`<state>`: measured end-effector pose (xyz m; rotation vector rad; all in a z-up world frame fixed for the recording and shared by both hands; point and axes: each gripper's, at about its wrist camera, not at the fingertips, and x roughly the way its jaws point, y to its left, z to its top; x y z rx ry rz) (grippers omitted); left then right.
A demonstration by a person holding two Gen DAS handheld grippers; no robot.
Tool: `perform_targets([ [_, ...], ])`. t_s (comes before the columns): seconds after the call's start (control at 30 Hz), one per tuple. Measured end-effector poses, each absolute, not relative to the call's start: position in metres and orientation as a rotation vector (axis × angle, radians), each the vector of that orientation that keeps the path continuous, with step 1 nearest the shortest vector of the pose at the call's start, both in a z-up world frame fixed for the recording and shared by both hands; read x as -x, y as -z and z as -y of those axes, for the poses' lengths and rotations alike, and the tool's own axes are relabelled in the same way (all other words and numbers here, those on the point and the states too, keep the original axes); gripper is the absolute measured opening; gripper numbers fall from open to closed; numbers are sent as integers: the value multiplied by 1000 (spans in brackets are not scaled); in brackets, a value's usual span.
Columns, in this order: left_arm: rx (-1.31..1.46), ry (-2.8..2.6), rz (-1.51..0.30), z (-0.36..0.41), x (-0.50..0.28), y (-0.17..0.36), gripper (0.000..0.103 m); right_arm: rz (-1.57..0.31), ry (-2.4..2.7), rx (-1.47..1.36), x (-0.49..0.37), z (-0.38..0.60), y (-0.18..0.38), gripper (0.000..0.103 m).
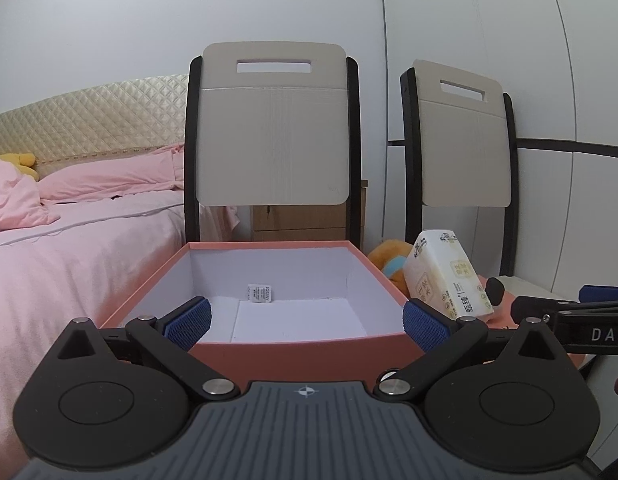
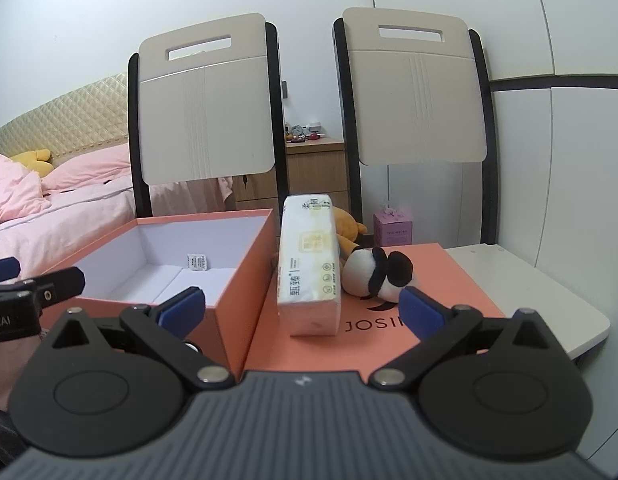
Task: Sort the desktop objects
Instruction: 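Move the left tool toward the white tissue pack on the pink lid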
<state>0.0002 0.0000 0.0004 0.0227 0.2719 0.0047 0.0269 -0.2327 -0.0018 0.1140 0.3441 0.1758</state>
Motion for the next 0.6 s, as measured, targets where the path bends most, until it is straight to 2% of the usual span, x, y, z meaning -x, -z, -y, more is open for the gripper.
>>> perform_targets([
  [0.6, -54, -34, -272, -4, 6, -2, 103, -348, -156, -66, -35, 201, 10, 103],
])
